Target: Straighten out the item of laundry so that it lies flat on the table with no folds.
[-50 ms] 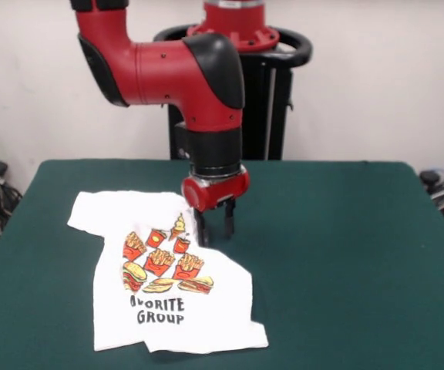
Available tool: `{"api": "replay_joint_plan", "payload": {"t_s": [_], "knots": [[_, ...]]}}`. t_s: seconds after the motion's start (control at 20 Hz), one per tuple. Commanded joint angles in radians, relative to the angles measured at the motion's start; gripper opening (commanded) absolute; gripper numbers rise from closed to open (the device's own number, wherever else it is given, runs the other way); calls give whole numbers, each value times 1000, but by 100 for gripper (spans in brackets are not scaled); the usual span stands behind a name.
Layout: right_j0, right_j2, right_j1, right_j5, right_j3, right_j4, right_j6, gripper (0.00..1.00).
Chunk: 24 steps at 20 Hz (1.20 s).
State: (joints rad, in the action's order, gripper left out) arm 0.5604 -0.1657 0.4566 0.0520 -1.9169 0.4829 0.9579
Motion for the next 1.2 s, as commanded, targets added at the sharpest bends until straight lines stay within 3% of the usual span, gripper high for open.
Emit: {"api": "replay_joint_plan", "payload": {"t_s": [0.05, 0.55, 1.2], "knots": [[-24, 18, -4, 53, 98, -10, 199, 100], [3, -17, -38, 81, 105, -2, 197, 100], [-18, 11, -21, 133, 106, -8, 196, 100]]}}
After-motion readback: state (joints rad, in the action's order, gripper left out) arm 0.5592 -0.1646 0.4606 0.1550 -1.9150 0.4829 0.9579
